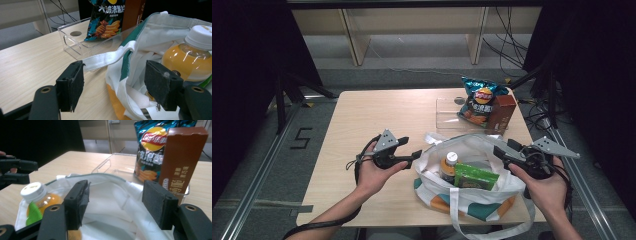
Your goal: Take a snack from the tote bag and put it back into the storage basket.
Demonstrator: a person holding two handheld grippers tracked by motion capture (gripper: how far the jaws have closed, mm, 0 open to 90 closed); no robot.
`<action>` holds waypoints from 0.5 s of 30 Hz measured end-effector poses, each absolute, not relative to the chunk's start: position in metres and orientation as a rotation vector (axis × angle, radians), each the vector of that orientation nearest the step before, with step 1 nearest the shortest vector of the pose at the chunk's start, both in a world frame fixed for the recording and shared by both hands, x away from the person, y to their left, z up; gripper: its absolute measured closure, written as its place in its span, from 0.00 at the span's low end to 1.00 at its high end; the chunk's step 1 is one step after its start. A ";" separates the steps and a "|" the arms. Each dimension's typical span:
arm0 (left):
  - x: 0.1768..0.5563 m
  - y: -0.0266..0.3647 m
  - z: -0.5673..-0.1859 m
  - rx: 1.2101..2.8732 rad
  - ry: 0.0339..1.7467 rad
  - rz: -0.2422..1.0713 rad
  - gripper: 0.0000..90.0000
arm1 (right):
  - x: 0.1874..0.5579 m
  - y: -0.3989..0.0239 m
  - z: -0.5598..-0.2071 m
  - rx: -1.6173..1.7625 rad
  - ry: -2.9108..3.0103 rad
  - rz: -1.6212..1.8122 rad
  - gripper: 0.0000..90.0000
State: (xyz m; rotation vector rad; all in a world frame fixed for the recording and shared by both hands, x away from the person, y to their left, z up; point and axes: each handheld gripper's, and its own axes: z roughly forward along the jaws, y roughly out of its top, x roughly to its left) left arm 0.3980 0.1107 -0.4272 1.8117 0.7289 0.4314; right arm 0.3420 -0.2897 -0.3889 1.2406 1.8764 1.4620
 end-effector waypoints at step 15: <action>0.399 0.111 -0.427 1.813 0.724 0.433 0.35 | 0.330 -0.279 -0.398 1.181 1.985 1.473 0.45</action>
